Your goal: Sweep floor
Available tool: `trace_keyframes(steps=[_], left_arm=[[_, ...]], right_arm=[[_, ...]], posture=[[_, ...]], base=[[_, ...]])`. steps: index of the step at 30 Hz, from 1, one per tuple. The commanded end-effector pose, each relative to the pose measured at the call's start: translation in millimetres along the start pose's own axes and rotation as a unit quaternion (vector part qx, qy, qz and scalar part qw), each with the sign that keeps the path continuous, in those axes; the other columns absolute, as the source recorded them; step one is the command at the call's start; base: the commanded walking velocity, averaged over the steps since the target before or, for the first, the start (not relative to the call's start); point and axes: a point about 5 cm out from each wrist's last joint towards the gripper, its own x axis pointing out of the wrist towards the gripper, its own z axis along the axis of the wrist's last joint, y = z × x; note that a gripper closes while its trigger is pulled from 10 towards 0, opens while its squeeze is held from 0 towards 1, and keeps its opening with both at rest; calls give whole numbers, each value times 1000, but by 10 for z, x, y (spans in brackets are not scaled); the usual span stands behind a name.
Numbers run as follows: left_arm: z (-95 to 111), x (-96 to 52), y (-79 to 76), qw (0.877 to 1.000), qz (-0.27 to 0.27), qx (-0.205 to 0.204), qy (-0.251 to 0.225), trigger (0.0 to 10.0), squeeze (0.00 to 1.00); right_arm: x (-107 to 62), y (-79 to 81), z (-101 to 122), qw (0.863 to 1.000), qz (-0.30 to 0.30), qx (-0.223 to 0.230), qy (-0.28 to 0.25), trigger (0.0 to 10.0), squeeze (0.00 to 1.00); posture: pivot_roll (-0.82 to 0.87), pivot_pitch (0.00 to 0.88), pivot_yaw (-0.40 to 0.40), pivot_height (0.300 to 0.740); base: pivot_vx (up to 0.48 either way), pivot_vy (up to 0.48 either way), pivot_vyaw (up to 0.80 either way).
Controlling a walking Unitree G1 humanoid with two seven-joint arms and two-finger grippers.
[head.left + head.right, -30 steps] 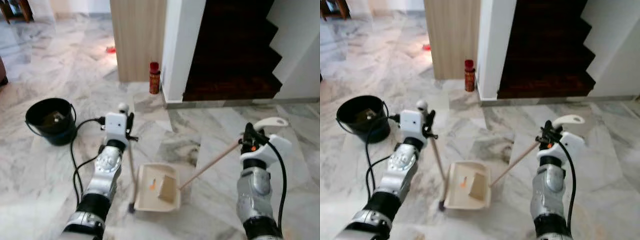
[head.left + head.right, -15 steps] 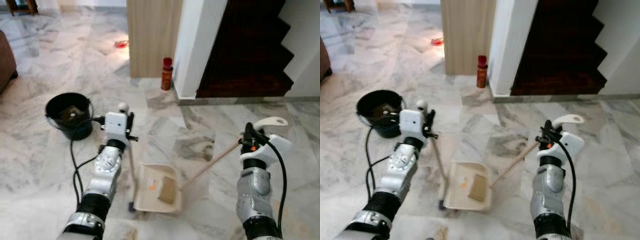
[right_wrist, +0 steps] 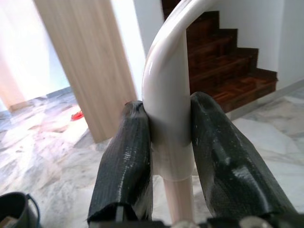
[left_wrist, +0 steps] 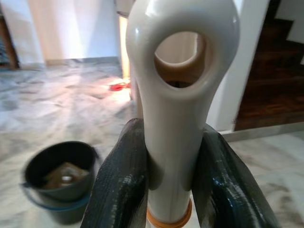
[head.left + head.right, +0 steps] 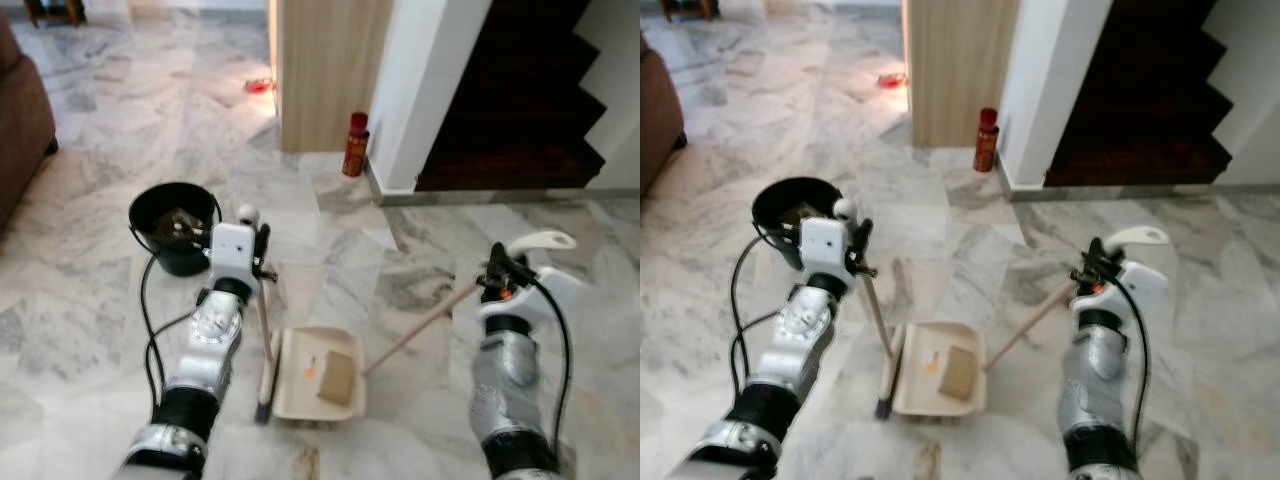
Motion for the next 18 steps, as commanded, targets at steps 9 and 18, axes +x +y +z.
trace_keyframes(steps=[9,18], left_arm=[[71,14,-15,1000,-3,5,-16,10000,0],[74,10,-21,1000,-3,6,-16,10000,0]], right_arm=[[33,-32,98,1000,-11,15,-25,10000,0],[32,-22,102,1000,-6,15,-25,10000,0]], posture=[[86,68,-66,740],[85,73,-66,740]], base=[[0,369,0],[0,360,0]])
